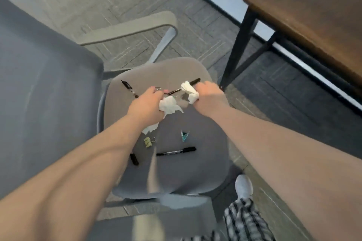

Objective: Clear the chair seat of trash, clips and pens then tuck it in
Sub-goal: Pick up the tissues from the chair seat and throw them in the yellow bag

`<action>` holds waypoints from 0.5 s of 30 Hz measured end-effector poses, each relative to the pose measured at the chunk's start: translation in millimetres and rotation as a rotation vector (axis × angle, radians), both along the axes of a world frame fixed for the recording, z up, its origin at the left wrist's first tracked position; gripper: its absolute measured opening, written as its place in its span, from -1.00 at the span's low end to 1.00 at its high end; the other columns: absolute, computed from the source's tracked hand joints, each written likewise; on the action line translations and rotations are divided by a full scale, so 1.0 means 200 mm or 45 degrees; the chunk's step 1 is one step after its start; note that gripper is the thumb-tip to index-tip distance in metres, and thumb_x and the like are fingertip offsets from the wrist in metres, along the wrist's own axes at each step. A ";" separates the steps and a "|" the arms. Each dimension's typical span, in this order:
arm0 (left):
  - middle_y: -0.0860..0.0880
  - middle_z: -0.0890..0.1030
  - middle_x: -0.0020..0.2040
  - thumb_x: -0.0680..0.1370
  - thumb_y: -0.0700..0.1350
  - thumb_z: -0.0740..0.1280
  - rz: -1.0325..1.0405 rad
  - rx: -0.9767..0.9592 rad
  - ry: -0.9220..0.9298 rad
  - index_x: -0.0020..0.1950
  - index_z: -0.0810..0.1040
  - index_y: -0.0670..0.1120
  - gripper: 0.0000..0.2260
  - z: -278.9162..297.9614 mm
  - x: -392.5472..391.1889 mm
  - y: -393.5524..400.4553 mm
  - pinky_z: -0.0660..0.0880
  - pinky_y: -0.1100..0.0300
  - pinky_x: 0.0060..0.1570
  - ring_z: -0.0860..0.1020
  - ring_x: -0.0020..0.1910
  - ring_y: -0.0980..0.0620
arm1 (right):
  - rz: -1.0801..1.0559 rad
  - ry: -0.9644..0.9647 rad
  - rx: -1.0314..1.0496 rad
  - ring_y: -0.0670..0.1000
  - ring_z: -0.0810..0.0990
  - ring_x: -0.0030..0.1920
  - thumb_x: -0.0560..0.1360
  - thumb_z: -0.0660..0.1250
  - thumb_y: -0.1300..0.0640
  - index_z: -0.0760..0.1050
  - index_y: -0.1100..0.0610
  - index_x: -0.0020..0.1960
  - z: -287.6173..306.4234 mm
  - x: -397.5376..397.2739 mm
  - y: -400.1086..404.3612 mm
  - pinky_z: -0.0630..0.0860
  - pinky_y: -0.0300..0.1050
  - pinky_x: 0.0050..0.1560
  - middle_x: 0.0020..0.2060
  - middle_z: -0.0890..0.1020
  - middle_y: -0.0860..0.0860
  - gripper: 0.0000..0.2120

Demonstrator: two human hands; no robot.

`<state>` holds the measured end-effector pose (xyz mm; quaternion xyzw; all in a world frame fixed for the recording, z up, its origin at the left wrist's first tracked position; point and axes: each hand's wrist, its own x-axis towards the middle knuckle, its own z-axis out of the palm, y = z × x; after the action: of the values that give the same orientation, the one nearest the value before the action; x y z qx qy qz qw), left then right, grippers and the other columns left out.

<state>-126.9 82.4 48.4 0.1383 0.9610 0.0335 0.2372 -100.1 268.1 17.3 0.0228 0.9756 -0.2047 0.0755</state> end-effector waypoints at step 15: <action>-0.08 0.41 0.15 0.47 -0.12 0.29 -0.734 0.019 -0.097 0.22 0.43 -0.08 -0.68 0.03 0.93 1.36 0.49 0.01 -0.05 0.51 0.08 -0.13 | -0.769 -0.294 -0.154 0.19 0.46 0.11 0.53 0.21 0.11 0.38 0.17 0.01 -0.01 1.46 1.15 0.30 -0.06 -0.11 0.06 0.49 0.17 -0.87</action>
<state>59.7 354.7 54.1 0.4062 0.8721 -0.0229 0.2719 192.1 498.8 14.9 0.3298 0.8958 -0.2716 0.1229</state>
